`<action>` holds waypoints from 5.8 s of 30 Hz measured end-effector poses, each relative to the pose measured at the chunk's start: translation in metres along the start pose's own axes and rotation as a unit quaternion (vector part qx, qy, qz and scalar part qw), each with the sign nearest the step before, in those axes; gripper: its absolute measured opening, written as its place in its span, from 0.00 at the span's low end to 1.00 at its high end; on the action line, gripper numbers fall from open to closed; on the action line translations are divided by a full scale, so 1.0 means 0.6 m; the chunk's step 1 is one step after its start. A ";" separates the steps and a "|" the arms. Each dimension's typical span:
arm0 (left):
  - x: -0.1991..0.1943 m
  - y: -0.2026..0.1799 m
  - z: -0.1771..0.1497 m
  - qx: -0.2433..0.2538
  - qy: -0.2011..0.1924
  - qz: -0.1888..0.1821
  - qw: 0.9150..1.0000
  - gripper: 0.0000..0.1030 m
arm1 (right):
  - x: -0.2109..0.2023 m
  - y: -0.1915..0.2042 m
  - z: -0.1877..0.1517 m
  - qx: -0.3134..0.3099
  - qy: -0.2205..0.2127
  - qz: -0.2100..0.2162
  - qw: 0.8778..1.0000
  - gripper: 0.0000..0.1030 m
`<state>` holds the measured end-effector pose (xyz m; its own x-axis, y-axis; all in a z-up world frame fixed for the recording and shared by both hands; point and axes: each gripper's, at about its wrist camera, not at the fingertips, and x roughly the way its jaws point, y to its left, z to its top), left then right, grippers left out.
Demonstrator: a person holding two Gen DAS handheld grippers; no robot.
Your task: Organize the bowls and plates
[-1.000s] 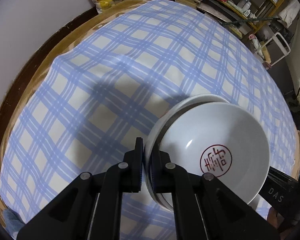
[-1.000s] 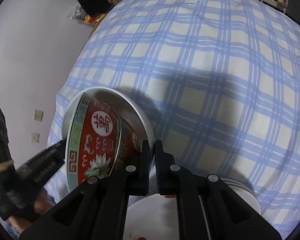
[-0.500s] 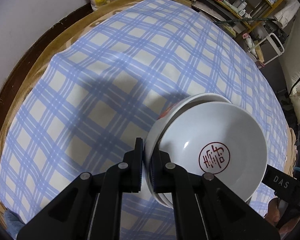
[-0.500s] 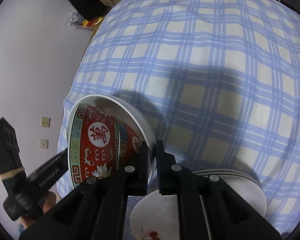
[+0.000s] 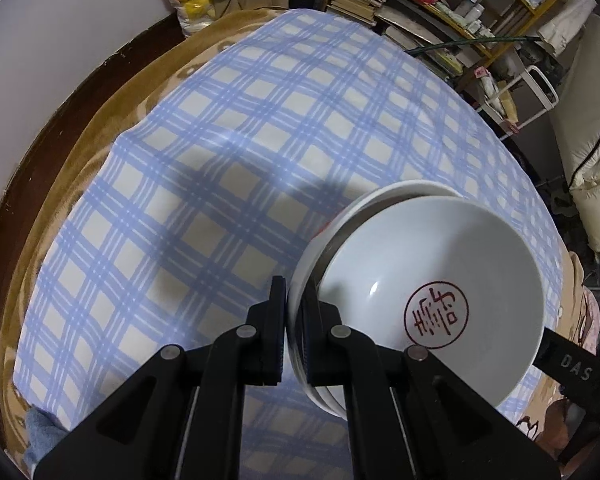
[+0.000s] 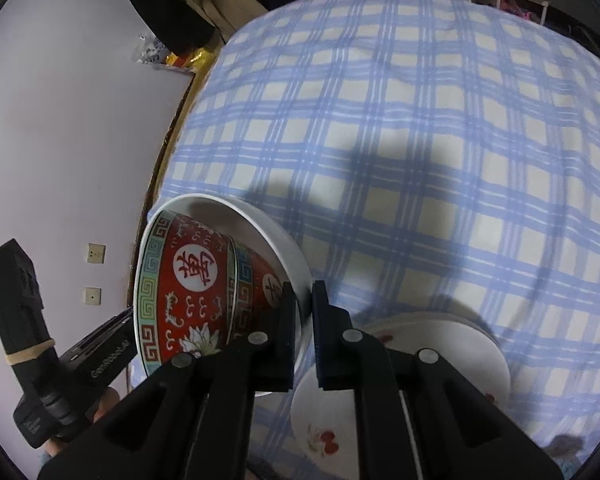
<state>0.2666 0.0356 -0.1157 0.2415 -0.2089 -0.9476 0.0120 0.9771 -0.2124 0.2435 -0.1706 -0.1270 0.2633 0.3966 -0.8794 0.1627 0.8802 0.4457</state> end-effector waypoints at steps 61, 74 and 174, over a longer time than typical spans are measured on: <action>-0.034 -0.176 -0.238 0.137 -0.040 0.021 0.990 0.17 | -0.175 -0.198 -0.243 0.003 -0.135 -0.024 0.991 0.06; -0.202 -0.163 -0.308 0.153 -0.241 0.047 0.957 0.82 | -0.239 -0.196 -0.305 -0.036 -0.225 -0.046 0.973 0.79; -0.242 -0.161 -0.417 0.173 -0.397 0.130 0.892 0.99 | -0.293 -0.145 -0.431 -0.161 -0.440 -0.139 0.872 1.00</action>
<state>-0.0124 -0.0382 -0.0171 0.8894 -0.0143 -0.4569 0.1214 0.9710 0.2058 -0.0628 -0.2494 -0.0541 0.9072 -0.0735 -0.4141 0.0993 0.9942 0.0411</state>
